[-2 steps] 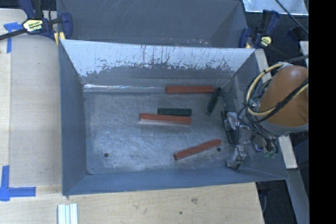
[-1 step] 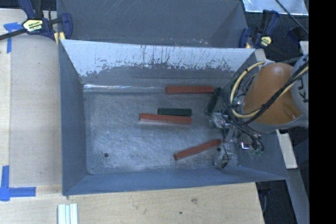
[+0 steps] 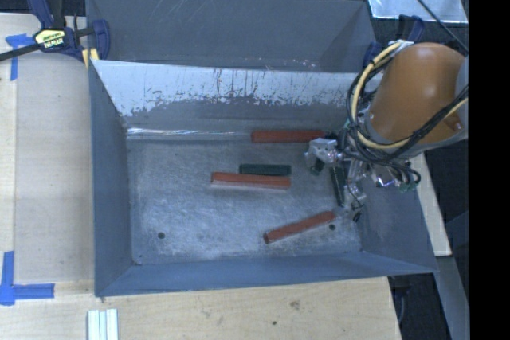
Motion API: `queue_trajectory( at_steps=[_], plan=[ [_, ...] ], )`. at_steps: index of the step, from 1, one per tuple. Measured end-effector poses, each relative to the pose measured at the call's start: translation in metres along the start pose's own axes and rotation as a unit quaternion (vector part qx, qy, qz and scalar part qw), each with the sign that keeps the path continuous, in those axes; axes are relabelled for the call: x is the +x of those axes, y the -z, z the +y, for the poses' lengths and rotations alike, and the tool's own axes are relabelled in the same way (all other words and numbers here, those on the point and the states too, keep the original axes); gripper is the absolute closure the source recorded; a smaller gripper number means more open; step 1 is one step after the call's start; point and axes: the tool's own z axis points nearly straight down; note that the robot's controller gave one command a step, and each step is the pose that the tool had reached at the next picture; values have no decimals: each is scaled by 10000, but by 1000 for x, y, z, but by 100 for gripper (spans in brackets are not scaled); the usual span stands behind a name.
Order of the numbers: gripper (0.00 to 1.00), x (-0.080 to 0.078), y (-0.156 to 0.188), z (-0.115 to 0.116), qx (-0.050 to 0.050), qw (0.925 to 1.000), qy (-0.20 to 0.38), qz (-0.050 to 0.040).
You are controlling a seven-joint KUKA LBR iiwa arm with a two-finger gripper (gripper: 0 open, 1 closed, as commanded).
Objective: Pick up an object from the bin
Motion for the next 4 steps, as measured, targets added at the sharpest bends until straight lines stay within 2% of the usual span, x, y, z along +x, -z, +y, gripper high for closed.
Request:
queue_trajectory(
  at_steps=[1,2,3,4],
  plan=[
    [0,47,-79,11,-10,9952,982,14],
    [0,36,-79,2,-23,9715,2370,28],
    [100,35,-79,2,-22,9714,2374,23],
    [100,16,77,6,3,9677,2522,1]
  ],
)
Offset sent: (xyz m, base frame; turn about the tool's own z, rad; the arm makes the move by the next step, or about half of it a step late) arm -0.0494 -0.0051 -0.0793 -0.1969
